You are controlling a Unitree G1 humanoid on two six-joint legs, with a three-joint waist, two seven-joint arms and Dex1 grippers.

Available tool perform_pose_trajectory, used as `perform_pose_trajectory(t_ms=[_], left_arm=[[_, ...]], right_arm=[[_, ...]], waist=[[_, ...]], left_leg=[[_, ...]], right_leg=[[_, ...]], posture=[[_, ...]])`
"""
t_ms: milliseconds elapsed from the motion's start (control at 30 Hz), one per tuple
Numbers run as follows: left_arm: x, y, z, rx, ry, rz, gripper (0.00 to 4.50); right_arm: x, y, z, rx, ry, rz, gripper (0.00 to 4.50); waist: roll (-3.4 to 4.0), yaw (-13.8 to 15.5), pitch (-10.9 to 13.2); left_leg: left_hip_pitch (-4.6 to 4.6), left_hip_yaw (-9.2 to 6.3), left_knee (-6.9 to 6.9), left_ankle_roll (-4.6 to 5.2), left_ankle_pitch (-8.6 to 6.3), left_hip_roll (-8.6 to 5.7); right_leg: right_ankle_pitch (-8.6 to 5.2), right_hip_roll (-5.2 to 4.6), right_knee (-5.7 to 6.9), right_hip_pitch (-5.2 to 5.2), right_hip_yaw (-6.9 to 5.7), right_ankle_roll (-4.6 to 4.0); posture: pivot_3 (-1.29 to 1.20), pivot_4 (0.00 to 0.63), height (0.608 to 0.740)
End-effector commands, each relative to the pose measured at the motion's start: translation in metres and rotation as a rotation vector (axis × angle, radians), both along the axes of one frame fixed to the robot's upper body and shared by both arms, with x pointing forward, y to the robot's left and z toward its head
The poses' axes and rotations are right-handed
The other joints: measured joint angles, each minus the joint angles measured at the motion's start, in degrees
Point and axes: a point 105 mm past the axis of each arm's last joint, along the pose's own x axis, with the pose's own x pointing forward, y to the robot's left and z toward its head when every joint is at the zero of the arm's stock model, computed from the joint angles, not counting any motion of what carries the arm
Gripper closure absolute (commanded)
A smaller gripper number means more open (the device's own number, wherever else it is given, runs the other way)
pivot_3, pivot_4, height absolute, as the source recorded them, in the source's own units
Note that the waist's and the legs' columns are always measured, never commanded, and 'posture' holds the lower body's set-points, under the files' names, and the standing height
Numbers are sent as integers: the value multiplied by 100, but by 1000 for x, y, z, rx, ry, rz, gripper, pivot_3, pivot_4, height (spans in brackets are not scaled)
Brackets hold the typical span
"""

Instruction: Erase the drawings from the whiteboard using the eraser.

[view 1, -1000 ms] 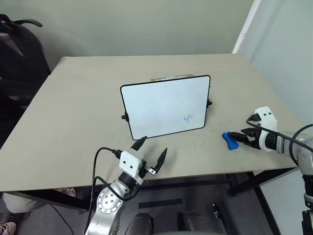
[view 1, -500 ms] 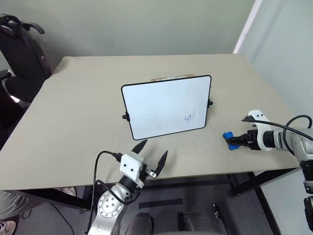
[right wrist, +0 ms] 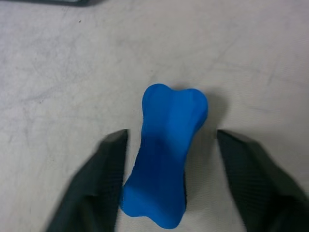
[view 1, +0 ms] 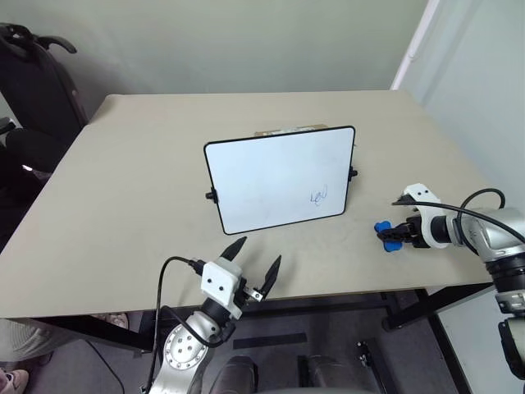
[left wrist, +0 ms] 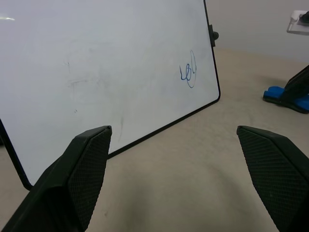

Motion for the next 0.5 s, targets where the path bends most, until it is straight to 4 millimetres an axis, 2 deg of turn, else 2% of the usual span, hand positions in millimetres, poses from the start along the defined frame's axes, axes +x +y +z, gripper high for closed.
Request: perform_pose_trajectory(t_ms=[33, 167, 400, 500], left_arm=[[-3, -2, 14, -13, -59, 0, 0], [-3, -3, 15, -14, -59, 0, 0], [-3, -3, 14, -14, -57, -3, 0], [-2, -2, 14, -13, -57, -3, 0]], right_arm=[[5, 1, 12, -5, -40, 26, 2758], [4, 3, 12, 0, -37, 32, 3919], [2, 2, 18, -5, -57, 36, 3919], [-4, 3, 27, -21, -94, 81, 3919]], waist=[[0, 0, 0], [-2, 0, 1], [-1, 0, 1], [2, 12, 1]], left_leg=[[1, 0, 0, 0, 0, 0], [1, 0, 0, 0, 0, 0], [0, 0, 0, -1, 0, 0], [-1, 0, 0, -1, 0, 0]], right_leg=[[0, 0, 0, 0, 0, 0], [-1, 0, 0, 1, 0, -1], [-1, 0, 0, -2, 0, -2], [-1, 0, 0, -2, -1, -4]], posture=[[0, 150, 730], [0, 150, 730], [0, 150, 730], [0, 150, 730]])
